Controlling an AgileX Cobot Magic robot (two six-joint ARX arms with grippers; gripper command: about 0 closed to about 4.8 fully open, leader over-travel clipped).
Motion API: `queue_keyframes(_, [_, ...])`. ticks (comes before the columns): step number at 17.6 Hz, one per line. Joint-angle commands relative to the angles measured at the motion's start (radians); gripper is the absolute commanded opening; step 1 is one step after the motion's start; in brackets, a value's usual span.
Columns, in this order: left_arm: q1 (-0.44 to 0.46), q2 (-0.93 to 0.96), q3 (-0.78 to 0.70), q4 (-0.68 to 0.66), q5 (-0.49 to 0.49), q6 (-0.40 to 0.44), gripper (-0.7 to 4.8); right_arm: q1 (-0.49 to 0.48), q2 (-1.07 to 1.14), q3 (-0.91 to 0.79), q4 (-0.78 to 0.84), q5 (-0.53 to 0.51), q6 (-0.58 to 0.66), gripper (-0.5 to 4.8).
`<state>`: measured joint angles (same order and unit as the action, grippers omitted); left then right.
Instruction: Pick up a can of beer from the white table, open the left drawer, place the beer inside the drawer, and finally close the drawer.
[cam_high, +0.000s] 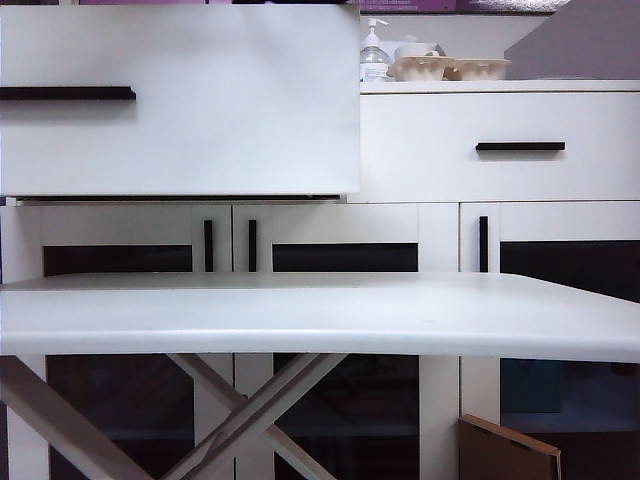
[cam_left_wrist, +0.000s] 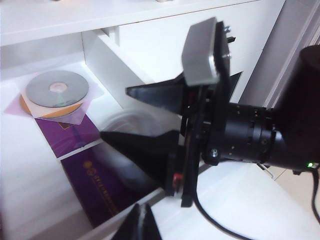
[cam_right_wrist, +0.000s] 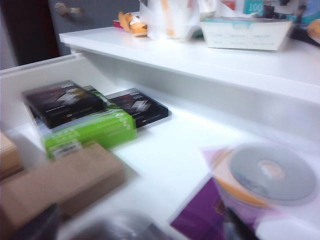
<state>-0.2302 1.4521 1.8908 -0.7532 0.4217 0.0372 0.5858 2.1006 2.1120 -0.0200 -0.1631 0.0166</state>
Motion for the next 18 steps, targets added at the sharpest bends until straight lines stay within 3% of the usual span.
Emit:
queue_keyframes(1, [-0.001,-0.003,0.004,0.006,0.0,0.008,-0.06,0.002,-0.006,0.003,-0.007,-0.016,0.001,4.45])
queue_keyframes(4, [-0.001,-0.003,0.005,0.006,0.001,0.008,-0.06,0.002,-0.006,0.028,-0.035,-0.013,0.001,4.39])
queue_keyframes(5, [-0.001,-0.003,0.005,0.006,0.0,0.008,-0.06,0.002,-0.006,0.04,-0.048,-0.01,0.0,4.15])
queue_keyframes(6, [-0.001,-0.002,0.005,0.006,0.0,0.008,-0.06,0.002,-0.006,0.056,-0.064,-0.01,-0.008,3.13])
queue_keyframes(8, [-0.001,-0.002,0.004,0.006,0.0,0.008,-0.06,0.002,-0.007,0.082,-0.097,-0.01,-0.021,0.56])
queue_keyframes(9, [-0.001,-0.003,0.005,0.005,0.0,0.008,-0.06,0.002,-0.011,0.106,-0.137,-0.01,-0.021,0.12])
queue_keyframes(12, [0.0,-0.005,0.005,-0.034,-0.019,0.009,-0.06,0.002,-0.06,0.172,-0.325,0.039,-0.022,0.08])
queue_keyframes(14, [0.0,-0.008,0.004,-0.111,-0.067,0.074,-0.06,0.002,-0.131,0.182,-0.471,0.098,-0.028,-0.01])
queue_keyframes(18, [0.0,-0.013,0.001,-0.193,-0.09,0.074,-0.06,0.0,-0.301,0.182,-0.703,0.113,-0.141,-0.01])
